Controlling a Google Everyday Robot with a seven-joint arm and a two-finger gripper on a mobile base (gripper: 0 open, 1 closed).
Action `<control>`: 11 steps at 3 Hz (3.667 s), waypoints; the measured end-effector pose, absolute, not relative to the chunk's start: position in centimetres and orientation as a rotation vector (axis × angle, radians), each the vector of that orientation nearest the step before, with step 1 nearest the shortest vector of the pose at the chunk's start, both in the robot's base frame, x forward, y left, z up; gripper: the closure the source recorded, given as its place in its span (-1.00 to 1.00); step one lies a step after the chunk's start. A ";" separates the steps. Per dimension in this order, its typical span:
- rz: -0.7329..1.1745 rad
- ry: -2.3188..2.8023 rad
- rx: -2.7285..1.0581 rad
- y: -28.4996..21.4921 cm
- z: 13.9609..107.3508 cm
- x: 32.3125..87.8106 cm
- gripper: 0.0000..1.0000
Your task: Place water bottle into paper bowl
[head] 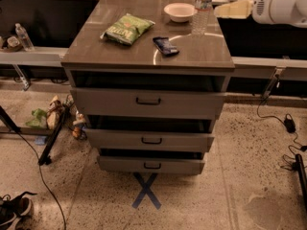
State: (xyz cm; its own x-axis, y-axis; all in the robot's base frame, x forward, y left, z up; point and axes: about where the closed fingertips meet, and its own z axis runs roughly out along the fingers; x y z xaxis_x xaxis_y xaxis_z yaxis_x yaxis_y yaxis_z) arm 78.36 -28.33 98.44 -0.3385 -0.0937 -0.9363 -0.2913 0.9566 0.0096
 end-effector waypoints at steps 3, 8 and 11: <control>0.221 1.823 -0.277 -24.0 94.5 87.8 -1.00; 0.227 1.773 -0.202 -19.0 91.9 97.0 -0.03; 0.228 1.693 -0.137 -18.7 96.0 99.0 1.00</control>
Offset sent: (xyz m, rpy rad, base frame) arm 0.0916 0.0284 -0.0345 0.0786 -0.1142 0.0576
